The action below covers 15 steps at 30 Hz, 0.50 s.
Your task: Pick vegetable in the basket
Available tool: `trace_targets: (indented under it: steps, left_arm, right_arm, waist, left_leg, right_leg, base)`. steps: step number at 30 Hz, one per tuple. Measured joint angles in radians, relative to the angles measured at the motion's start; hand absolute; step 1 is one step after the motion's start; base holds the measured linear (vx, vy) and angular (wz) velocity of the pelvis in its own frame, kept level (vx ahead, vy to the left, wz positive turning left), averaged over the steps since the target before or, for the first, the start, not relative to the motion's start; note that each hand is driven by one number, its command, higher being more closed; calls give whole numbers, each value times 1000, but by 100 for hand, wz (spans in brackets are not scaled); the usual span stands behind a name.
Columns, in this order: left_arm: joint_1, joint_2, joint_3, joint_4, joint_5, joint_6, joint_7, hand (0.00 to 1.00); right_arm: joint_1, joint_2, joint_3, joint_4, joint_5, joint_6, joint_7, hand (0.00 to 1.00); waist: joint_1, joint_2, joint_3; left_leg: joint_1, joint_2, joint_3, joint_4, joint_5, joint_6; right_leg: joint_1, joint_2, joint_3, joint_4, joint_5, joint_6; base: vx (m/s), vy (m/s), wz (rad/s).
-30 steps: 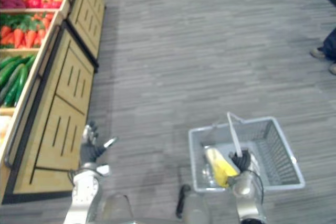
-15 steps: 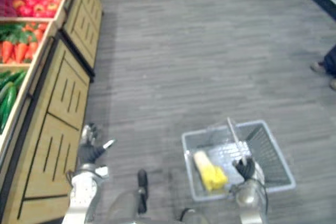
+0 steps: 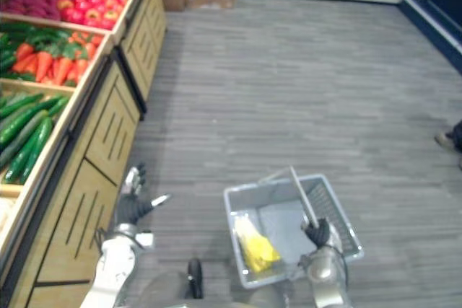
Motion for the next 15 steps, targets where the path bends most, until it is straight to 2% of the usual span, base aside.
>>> trace_targets:
  steps: [1,2,3,4,6,8,10,13,14,15]
  left_arm:
    - [5,15,4,-1,-1,0,2,0]
    - [11,21,5,-1,-1,1,4,0]
    - [12,20,3,-1,-1,1,4,0]
    - [11,18,-5,-1,-1,3,3,0]
    - [2,18,-19,-1,-2,3,-2,0]
    - [-9,18,-47,-1,-3,4,-16,0]
    - [-14,17,-62,-1,-3,4,-24,0]
    - [-10,17,-75,3,-3,3,-24,0]
    - [-10,16,-76,11,-3,3,-24,0]
    - [-10,11,-77,24,-3,3,-24,0]
  right_arm:
    - [-2,12,0,-1,0,-1,0,100]
    - [-5,16,0,-2,1,-1,0,100]
    - [-5,16,0,-2,1,-1,0,100]
    - [-10,16,-5,-3,3,-1,-1,100]
    - [-11,16,-13,-9,3,-1,-2,100]
    - [-9,16,-28,-13,3,0,-2,100]
    - [-6,16,-44,-14,2,3,-2,100]
    - [8,16,-48,-35,0,3,-2,100]
    - [11,17,-47,-44,-1,2,-1,100]
    - [10,15,-48,-45,-6,2,-1,100]
  waist:
    - [1,2,2]
    - [0,-8,-2]
    - [1,-2,2]
    - [2,-3,0]
    - [-10,0,2]
    - [-23,0,2]
    - [-32,3,2]
    - [-34,1,0]
    - [-33,-4,-3]
    - [-36,3,-11]
  left_leg:
    - [22,0,-16,-23,0,0]
    - [44,-4,-32,-43,1,-2]
    - [54,-8,-37,-53,0,-2]
    - [76,-16,-62,-71,-3,3]
    - [89,-31,-91,-83,-3,4]
    - [120,-59,-149,-90,-8,7]
    - [153,-61,-202,-90,-21,-10]
    - [202,-48,-255,-83,-75,-46]
    - [215,-39,-255,-62,-116,-58]
    - [211,-18,-255,-15,-167,-85]
  right_leg:
    - [-23,18,-5,4,-90,-16]
    - [-42,37,-21,-39,-162,-16]
    - [-52,45,-35,-75,-180,-15]
    - [-70,81,-44,-220,-194,-17]
    - [-89,111,-19,-399,-185,-2]
    - [-103,120,60,-635,-141,53]
    - [-103,118,91,-722,-130,70]
    - [-101,109,112,-746,-119,58]
    - [-101,108,108,-737,-80,46]
    - [-96,119,101,-722,21,38]
  base:
    - [233,154,37]
    - [226,142,35]
    - [223,108,39]
    - [210,56,45]
    - [253,21,66]
    - [331,-48,95]
    - [380,-116,93]
    - [405,-192,87]
    - [509,-331,65]
    - [512,-353,49]
